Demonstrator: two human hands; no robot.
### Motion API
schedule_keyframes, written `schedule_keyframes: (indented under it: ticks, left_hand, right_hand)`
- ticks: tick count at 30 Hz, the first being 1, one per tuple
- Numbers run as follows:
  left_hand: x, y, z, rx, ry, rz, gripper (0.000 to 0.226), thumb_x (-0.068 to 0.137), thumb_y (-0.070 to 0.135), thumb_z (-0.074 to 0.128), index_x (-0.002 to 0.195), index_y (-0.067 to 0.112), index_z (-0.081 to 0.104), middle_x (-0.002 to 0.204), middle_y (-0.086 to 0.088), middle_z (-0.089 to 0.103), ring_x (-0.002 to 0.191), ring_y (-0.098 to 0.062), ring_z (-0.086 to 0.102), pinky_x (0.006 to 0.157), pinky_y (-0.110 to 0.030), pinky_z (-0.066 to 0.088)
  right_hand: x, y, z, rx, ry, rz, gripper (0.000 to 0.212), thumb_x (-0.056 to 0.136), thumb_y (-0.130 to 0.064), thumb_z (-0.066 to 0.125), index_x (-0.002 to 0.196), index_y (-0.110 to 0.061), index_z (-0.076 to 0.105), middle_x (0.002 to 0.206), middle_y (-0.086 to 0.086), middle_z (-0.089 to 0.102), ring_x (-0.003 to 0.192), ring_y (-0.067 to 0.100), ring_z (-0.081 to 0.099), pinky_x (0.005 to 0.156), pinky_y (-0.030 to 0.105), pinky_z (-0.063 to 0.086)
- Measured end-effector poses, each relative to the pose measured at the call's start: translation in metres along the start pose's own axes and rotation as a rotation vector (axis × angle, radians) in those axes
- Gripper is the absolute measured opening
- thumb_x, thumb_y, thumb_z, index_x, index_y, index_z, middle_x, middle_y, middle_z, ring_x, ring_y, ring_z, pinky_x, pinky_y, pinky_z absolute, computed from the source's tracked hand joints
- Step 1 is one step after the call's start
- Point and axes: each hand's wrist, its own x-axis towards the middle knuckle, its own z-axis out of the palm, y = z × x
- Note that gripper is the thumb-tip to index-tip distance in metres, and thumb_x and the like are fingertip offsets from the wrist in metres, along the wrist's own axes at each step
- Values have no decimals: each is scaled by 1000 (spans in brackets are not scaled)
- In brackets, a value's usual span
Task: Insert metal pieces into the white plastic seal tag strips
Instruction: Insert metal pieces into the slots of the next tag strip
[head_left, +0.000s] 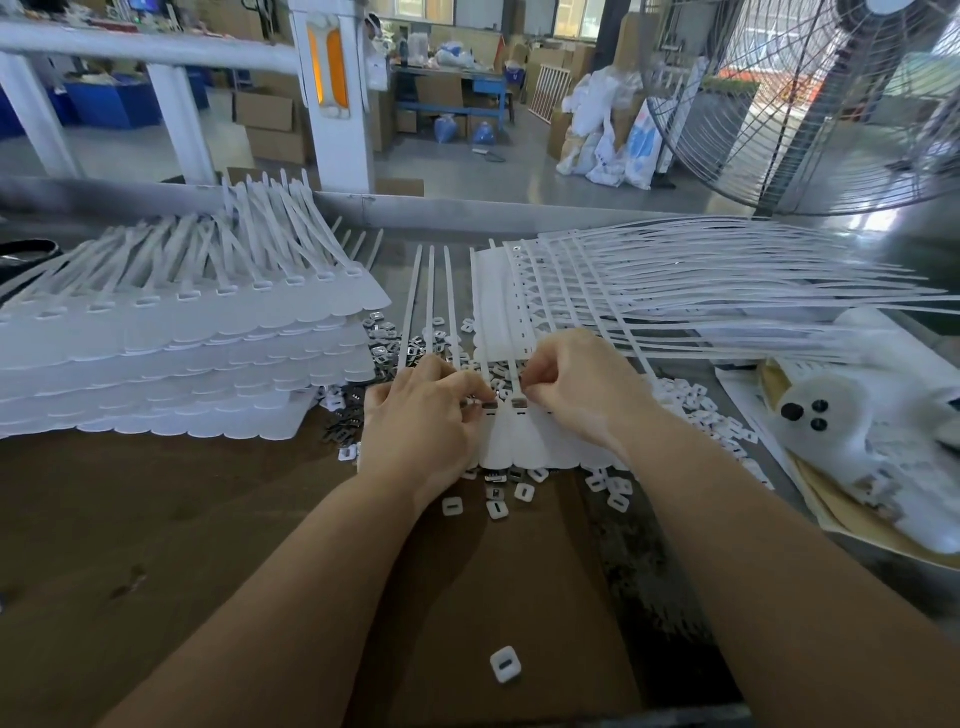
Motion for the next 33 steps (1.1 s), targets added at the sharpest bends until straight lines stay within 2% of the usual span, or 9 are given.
schedule_keyframes:
  ticks: [3,6,9,12,15,20,26,30,33]
  left_hand:
    - [-1,1,1,-12,15,4,22,92,35,45,105,42,61,98,16,38,114,-11,41,101,-34,16]
    - [-1,1,0,-6,11,7,23,92,34,45,105,43,61,99,15,39,114,-12,41,100,-33,17]
    - [-2,1,-1,-3,13,11,23,93,34,44,106,43,61,99,15,39,115,-12,42,100,-34,17]
    - [-3,2,-1,6,9,9,23,93,34,44,107,43,61,99,15,38,115,-11,41,102,-34,17]
    - [-3,2,-1,10,11,7,23,93,35,44,107,43,61,99,15,37,116,-11,41,102,-34,17]
    - [-2,1,0,2,27,4,23,92,33,45,105,42,62,99,16,39,115,-11,41,101,-33,17]
    - [-2,0,0,9,30,8,22,92,33,46,105,39,62,99,16,37,115,-12,41,100,-33,18]
    - [-2,0,0,0,26,4,22,92,33,45,105,38,62,99,16,37,116,-12,41,101,-34,17]
    - [-1,0,0,-7,20,-4,23,92,33,45,106,39,62,100,15,38,116,-11,40,102,-34,17]
  right_hand:
    - [-12,-1,-2,49,9,-114,13,85,-10,65,91,-20,71,86,-9,64,82,6,60,80,22,49]
    - [-23,-3,-8,59,-129,-216,17,81,-10,69,77,-26,69,78,-16,57,73,0,55,68,12,42]
    - [-29,-1,-11,38,-256,-250,27,79,-12,72,66,-35,64,82,-12,58,75,2,56,68,14,44]
    - [-32,1,-10,52,-301,-264,32,81,-14,70,63,-39,63,84,-12,58,75,4,57,70,18,47]
    - [-33,2,-8,87,-315,-280,31,82,-13,68,66,-40,65,86,-11,59,75,5,57,71,21,48]
    - [-35,-4,-3,90,-313,-338,12,76,-16,74,80,-26,73,88,-13,54,76,2,52,76,21,45]
    - [-36,-8,-1,69,-326,-403,18,82,-8,66,89,-22,74,81,-24,43,73,-22,41,68,3,35]
    - [-36,-10,-3,47,-358,-416,18,82,-8,66,86,-24,74,83,-25,43,72,-13,44,73,5,37]
    - [-35,-11,-2,52,-362,-406,17,81,-8,68,85,-23,74,81,-25,43,72,-12,45,75,7,38]
